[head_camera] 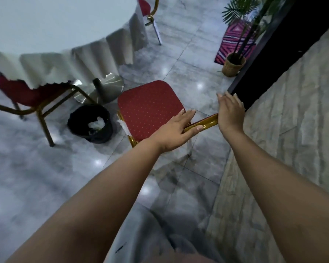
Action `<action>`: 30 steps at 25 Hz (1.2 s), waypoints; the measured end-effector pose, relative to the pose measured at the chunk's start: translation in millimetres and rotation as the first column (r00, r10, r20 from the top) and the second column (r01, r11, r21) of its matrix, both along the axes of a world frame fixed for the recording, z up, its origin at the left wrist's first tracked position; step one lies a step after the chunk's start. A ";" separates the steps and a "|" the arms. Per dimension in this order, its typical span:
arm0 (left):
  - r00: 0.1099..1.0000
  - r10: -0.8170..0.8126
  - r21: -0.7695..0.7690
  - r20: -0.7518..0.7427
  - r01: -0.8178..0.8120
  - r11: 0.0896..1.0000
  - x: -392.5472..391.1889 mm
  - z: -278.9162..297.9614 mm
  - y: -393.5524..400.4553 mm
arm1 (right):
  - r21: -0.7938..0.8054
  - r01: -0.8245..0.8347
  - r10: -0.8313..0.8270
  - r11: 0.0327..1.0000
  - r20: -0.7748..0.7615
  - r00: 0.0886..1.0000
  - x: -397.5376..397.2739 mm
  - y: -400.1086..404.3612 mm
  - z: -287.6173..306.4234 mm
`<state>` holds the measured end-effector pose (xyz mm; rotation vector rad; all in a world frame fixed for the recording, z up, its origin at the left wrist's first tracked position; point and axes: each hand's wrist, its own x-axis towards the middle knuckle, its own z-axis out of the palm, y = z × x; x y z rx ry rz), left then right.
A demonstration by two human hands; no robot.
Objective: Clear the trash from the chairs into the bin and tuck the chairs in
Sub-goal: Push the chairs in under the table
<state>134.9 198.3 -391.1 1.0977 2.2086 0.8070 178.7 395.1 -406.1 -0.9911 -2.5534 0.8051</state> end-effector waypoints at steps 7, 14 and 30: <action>0.995 0.097 0.031 -0.037 -0.096 0.995 0.7 -2.5 26.3 | -0.048 -0.047 0.044 0.998 -0.068 0.997 -18.8 30.0 0.0; 0.969 0.178 0.022 -0.174 -0.177 0.984 -28.3 -9.7 68.0 | -0.042 -0.107 0.104 0.993 -0.068 0.992 -60.5 73.6 -2.2; 0.887 0.294 0.000 -0.355 -0.315 0.949 -130.7 -13.0 145.9 | 0.264 -0.561 0.536 0.785 0.168 0.828 -167.2 125.6 22.9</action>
